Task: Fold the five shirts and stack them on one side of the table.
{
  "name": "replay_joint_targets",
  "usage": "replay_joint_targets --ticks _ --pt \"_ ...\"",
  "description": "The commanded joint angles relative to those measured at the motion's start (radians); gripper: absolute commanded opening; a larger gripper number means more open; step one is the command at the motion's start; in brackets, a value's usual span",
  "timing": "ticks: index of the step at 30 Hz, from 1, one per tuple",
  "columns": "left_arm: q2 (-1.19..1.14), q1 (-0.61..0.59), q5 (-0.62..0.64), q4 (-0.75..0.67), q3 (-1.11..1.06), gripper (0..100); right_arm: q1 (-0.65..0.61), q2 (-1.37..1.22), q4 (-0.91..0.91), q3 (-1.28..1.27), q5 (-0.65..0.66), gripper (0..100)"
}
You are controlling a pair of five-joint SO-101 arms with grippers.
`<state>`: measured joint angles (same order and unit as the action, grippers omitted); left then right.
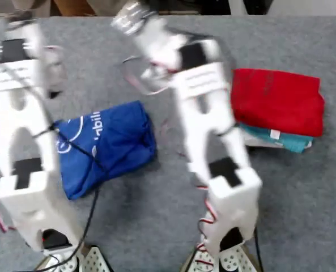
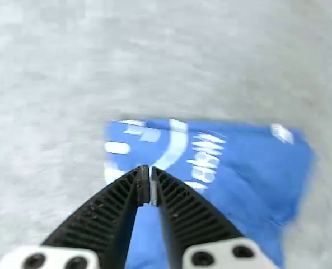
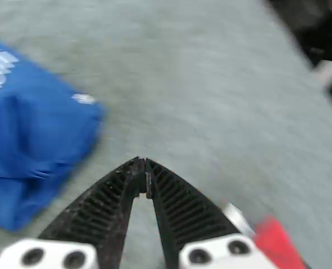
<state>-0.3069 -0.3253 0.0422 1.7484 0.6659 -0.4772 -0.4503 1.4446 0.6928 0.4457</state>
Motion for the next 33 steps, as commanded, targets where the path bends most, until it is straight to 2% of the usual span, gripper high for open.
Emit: replay_joint_targets --ticks 1,8,14,19,26,33 --pt "0.116 -0.186 -0.083 0.012 -0.081 2 -0.137 -0.114 -0.038 0.059 -0.011 0.3" --pt "0.401 -0.405 -0.199 -0.003 -0.453 2 -0.246 -0.398 -0.081 0.283 -0.012 0.3" --pt "0.63 -0.548 -0.293 -0.219 -0.853 2 -0.263 -0.613 -0.044 0.476 -0.052 0.3" --pt "0.777 -0.623 -0.388 -0.307 -1.08 2 -0.269 -0.707 0.04 0.668 -0.061 0.3" --pt "0.839 -0.644 -0.427 -0.353 -1.227 2 -0.321 -0.763 0.103 0.855 -0.055 0.2" --pt "0.834 -0.649 -0.427 -0.351 -1.232 2 -0.341 -0.766 0.155 0.823 -0.055 0.2"
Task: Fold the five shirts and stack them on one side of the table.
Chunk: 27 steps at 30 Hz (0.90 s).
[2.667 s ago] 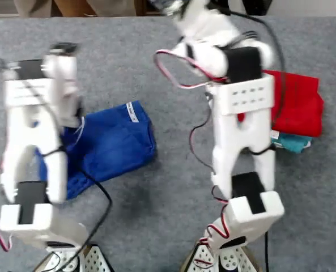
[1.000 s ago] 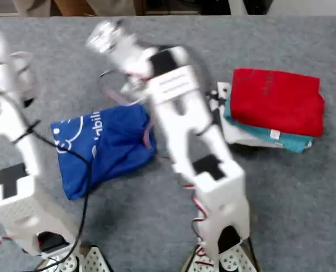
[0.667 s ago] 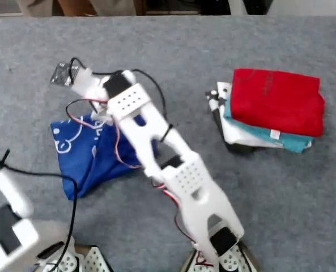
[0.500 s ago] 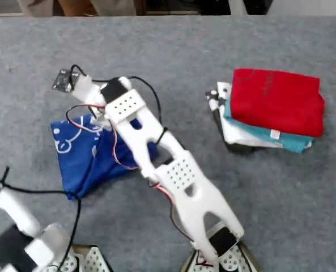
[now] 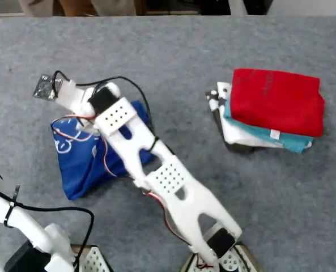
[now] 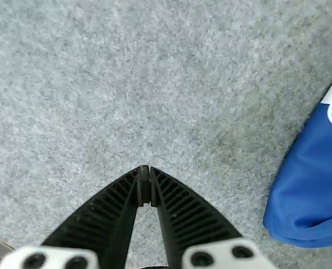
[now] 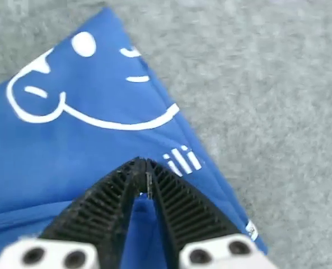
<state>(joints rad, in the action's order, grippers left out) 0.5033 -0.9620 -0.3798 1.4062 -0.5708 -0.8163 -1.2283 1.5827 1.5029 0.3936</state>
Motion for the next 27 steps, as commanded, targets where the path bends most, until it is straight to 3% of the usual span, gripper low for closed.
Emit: replay_joint_targets --ticks 1,10,17,27 --pt "0.024 -0.012 -0.005 -0.009 0.005 2 0.004 0.012 0.029 -0.001 -0.003 0.2" --pt "0.019 -0.009 -0.005 -0.011 0.005 2 0.077 0.01 0.196 -0.035 -0.003 0.2" --pt "0.019 -0.005 -0.006 -0.011 0.005 2 0.157 0.059 0.206 -0.117 -0.009 0.2" --pt "0.019 -0.006 -0.006 -0.012 0.005 2 0.166 0.512 0.206 -0.768 -0.005 0.2"
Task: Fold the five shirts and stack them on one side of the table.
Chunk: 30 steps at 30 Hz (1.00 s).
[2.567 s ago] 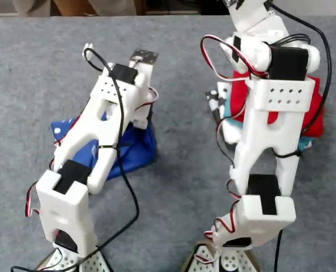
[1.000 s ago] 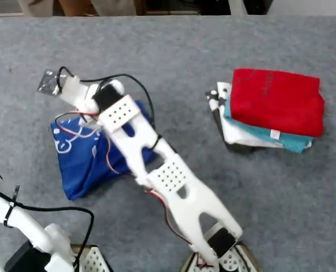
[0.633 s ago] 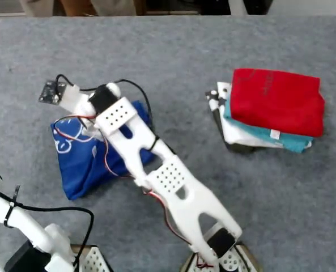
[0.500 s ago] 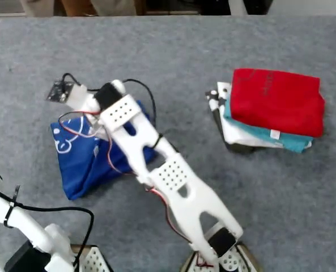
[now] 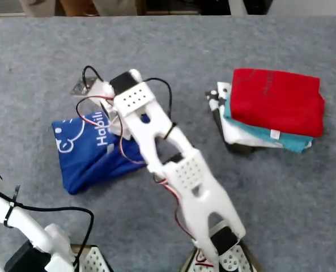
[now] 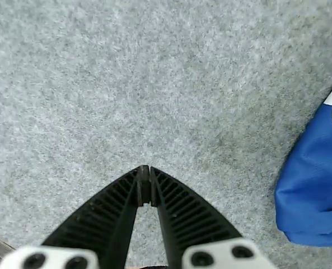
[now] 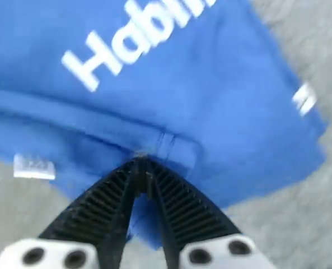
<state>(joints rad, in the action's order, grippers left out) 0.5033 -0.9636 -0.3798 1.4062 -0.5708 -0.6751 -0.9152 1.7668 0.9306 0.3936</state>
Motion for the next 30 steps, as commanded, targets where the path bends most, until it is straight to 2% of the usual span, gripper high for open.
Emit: replay_joint_targets --ticks 1,8,13,20,24,30 --pt "0.019 -0.003 -0.006 -0.012 0.005 2 0.025 0.249 0.021 -0.265 -0.003 0.2" --pt "0.019 -0.003 -0.006 -0.058 -0.012 2 0.024 0.535 -0.029 -0.75 -0.003 0.2" --pt "0.019 -0.002 -0.006 -0.064 -0.029 2 0.025 0.694 -0.192 -1.0 0.026 0.2" --pt "0.019 0.0 -0.006 -0.063 -0.028 2 0.024 0.739 -0.331 -0.771 0.052 0.2" --pt "0.019 0.0 -0.006 -0.061 -0.028 2 0.021 0.568 -0.46 -0.624 0.052 0.5" --pt "0.019 -0.008 -0.006 -0.06 -0.028 2 0.024 0.205 -0.442 -0.302 0.049 0.5"
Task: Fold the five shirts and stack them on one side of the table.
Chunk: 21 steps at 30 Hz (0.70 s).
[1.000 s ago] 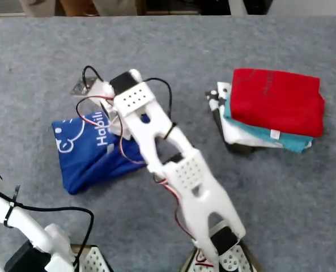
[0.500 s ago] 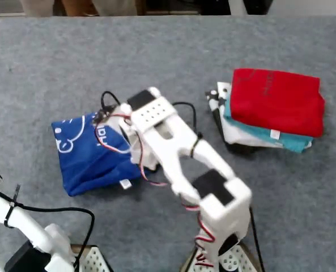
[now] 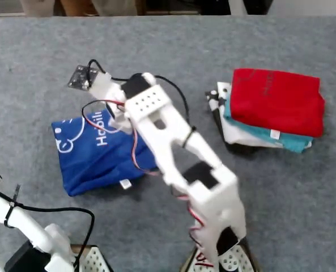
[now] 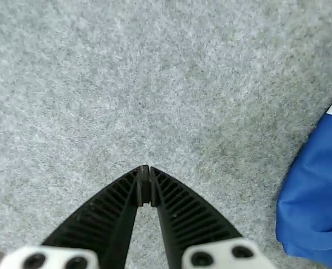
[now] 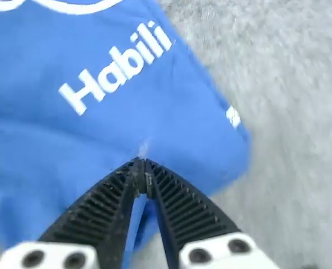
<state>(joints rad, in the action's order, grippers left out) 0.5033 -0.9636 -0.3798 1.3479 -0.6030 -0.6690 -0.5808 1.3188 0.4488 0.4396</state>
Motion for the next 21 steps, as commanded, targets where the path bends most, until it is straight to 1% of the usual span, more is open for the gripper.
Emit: replay_joint_targets --ticks 1,5,9,11,15,21 --pt "0.019 -0.008 -0.006 -0.002 0.005 2 0.018 -0.182 0.037 0.245 0.003 0.5" --pt "0.019 -0.008 -0.006 -0.002 0.005 2 0.015 -0.357 0.233 0.513 0.005 0.3" --pt "0.019 -0.005 -0.006 -0.002 0.005 2 0.025 -0.47 0.465 0.78 0.008 0.2" --pt "0.019 -0.005 -0.006 -0.002 0.005 2 0.051 -0.487 0.471 0.825 0.003 0.2" --pt "0.019 -0.008 -0.006 -0.005 0.005 2 0.085 -0.41 0.471 0.75 0.003 0.2" --pt "0.019 -0.008 -0.006 -0.006 0.005 2 0.088 -0.196 0.47 0.386 0.006 0.2"
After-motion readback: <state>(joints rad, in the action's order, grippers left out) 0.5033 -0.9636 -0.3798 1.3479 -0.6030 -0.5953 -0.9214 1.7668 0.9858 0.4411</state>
